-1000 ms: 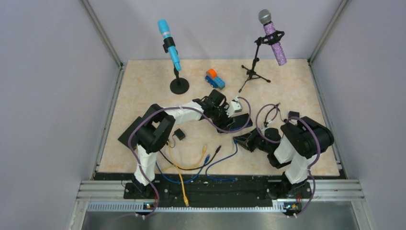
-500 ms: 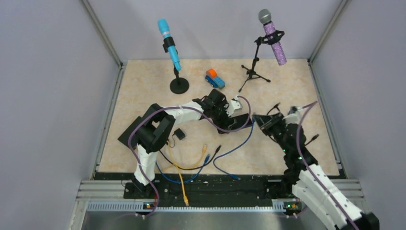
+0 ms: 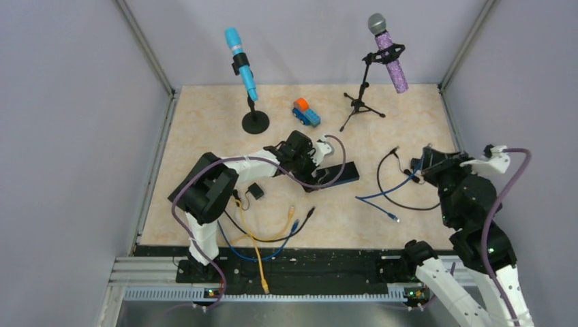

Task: Pull the plug from the switch port
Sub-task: Pull the connector from the switch port, then place the connector at the center of the board.

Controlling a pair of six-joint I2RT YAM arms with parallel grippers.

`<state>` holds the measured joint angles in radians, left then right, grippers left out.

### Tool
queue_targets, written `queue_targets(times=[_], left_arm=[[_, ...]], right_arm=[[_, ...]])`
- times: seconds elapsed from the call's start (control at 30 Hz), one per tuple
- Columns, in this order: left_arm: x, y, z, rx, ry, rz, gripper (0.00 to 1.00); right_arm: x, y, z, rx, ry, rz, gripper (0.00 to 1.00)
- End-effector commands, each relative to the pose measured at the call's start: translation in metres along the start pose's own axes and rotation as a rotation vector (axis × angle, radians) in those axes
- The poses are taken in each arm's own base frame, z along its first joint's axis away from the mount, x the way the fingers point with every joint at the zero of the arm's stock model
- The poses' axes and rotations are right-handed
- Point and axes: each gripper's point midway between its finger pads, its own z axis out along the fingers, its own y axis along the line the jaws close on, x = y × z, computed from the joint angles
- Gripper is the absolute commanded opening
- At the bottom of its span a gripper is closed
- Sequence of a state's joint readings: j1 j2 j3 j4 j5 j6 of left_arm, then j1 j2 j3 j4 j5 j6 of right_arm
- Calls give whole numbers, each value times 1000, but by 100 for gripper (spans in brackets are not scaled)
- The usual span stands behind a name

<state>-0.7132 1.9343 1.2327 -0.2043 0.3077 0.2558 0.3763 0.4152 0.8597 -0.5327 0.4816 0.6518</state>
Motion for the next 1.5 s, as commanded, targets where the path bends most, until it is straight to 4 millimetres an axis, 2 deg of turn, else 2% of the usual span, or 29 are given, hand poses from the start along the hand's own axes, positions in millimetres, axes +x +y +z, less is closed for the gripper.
queue_targets(times=[0.0,0.13,0.23,0.3,0.4,0.5,0.6,0.73,0.8,0.93,1.03,1.1,1.13,1.2,1.33,1.47], left_arm=[[-51,11,-43,-78,-221,-91,99],[-83,20,-90,-157,-457,-142,99],[-86,27,-118,-219,-556,-206,99],[-91,30,-134,-231,-616,-227,99],[-94,33,-153,-250,-658,-254,99],[-94,33,-171,-268,-680,-265,99],[-89,32,-186,-287,-696,-270,99],[-80,28,-203,-310,-713,-262,99],[-75,27,-207,-325,-717,-264,99],[-70,22,-212,-314,-732,-271,99],[-68,18,-214,-306,-737,-276,99],[-67,16,-216,-298,-737,-287,99],[-66,14,-216,-292,-738,-289,99],[-64,11,-217,-284,-737,-286,99],[-56,9,-219,-291,-726,-290,99],[-49,7,-224,-308,-722,-293,99]], right_arm=[[-67,-12,-21,125,-146,-140,0],[-105,-21,-36,213,-243,-192,0],[-111,-14,-30,200,-238,-298,0],[-98,-12,-13,236,-148,-400,0],[-58,-15,24,307,62,-567,0],[-34,-16,43,312,173,-654,0],[-28,-18,50,308,238,-710,0],[-40,-22,46,297,271,-712,0],[-40,-32,48,324,302,-734,0],[-13,-52,69,357,386,-779,0],[-13,-64,91,407,402,-668,0],[8,-63,121,276,438,-604,0],[19,-70,133,254,476,-592,0],[47,-91,153,271,572,-597,0],[90,-102,184,217,725,-528,0],[110,-123,210,243,742,-498,0]])
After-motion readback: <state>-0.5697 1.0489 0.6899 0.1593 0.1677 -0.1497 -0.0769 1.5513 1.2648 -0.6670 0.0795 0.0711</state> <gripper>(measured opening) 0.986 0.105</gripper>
